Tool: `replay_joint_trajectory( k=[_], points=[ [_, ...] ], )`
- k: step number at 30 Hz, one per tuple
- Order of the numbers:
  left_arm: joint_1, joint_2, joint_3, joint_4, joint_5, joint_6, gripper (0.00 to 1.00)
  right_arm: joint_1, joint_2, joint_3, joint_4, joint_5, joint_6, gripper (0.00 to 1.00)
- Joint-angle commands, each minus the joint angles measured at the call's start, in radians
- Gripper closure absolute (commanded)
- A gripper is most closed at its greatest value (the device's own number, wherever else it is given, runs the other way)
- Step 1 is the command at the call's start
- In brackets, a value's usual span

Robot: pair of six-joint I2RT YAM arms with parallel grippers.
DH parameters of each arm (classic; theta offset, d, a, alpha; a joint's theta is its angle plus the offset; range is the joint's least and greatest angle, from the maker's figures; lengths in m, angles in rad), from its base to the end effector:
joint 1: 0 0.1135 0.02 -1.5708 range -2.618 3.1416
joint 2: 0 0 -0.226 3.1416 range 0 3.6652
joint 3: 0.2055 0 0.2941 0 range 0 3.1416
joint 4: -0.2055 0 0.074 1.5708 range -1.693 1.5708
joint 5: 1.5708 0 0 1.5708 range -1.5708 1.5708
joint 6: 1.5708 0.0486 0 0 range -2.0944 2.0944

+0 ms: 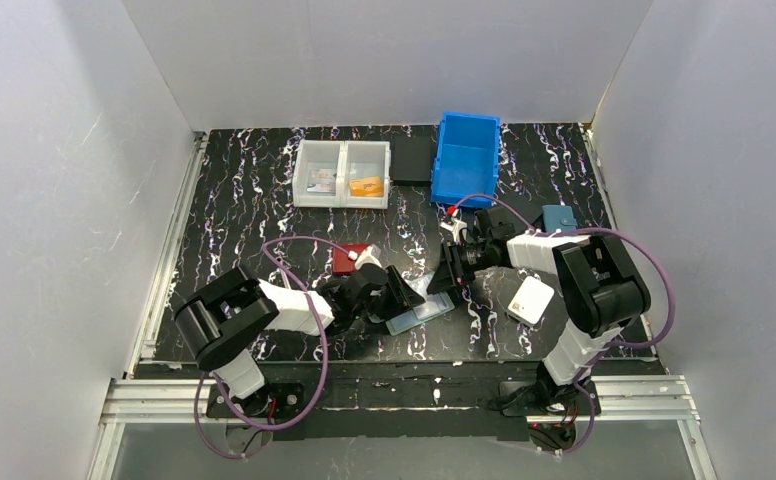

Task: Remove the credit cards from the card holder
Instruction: Remove the credit card from the card holder.

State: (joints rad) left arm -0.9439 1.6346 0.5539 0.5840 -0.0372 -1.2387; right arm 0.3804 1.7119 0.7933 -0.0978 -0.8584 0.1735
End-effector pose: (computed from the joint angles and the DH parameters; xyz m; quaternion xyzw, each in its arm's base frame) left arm 0.1954 -0.2667 0.0549 -0.1356 0.8484 -0.4465 0.2502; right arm 0.2927 0.1566 0.0549 -0.2036 0.8582 0.4530 0.1299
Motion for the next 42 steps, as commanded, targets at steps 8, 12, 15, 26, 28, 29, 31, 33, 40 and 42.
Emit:
replay_joint_trajectory(
  k=[8, 12, 15, 26, 28, 29, 31, 33, 40, 42],
  points=[
    [0.026, 0.052, -0.110, 0.092, -0.024, -0.078, 0.65, 0.002, 0.091, 0.016, -0.053, 0.099, -0.004, 0.64],
    [0.032, 0.072, -0.153, 0.211, -0.020, -0.123, 0.69, 0.002, 0.122, 0.029, -0.086, 0.123, -0.022, 0.71],
    [0.034, 0.086, -0.180, 0.290, -0.022, -0.146, 0.70, 0.002, 0.133, 0.032, -0.092, 0.103, -0.025, 0.75],
    [0.040, 0.095, -0.205, 0.323, -0.021, -0.141, 0.86, 0.002, 0.108, 0.051, -0.090, -0.074, -0.041, 0.72],
    [0.040, 0.099, -0.215, 0.323, -0.022, -0.139, 0.93, 0.002, 0.085, 0.052, -0.089, -0.080, -0.050, 0.67],
    [0.040, 0.103, -0.218, 0.323, -0.023, -0.139, 0.97, 0.002, 0.076, 0.050, -0.087, -0.075, -0.052, 0.64],
    [0.042, 0.115, -0.224, 0.323, -0.024, -0.140, 1.00, 0.001, 0.065, 0.047, -0.083, -0.061, -0.052, 0.59],
    [0.043, 0.126, -0.226, 0.323, -0.024, -0.138, 1.00, 0.000, 0.061, 0.047, -0.084, -0.042, -0.055, 0.58],
    [0.045, 0.134, -0.247, 0.339, -0.028, -0.141, 1.00, -0.006, 0.048, 0.052, -0.123, 0.054, -0.081, 0.54],
    [0.046, 0.131, -0.265, 0.398, -0.027, -0.134, 1.00, -0.006, 0.050, 0.052, -0.124, 0.059, -0.081, 0.52]
  ],
)
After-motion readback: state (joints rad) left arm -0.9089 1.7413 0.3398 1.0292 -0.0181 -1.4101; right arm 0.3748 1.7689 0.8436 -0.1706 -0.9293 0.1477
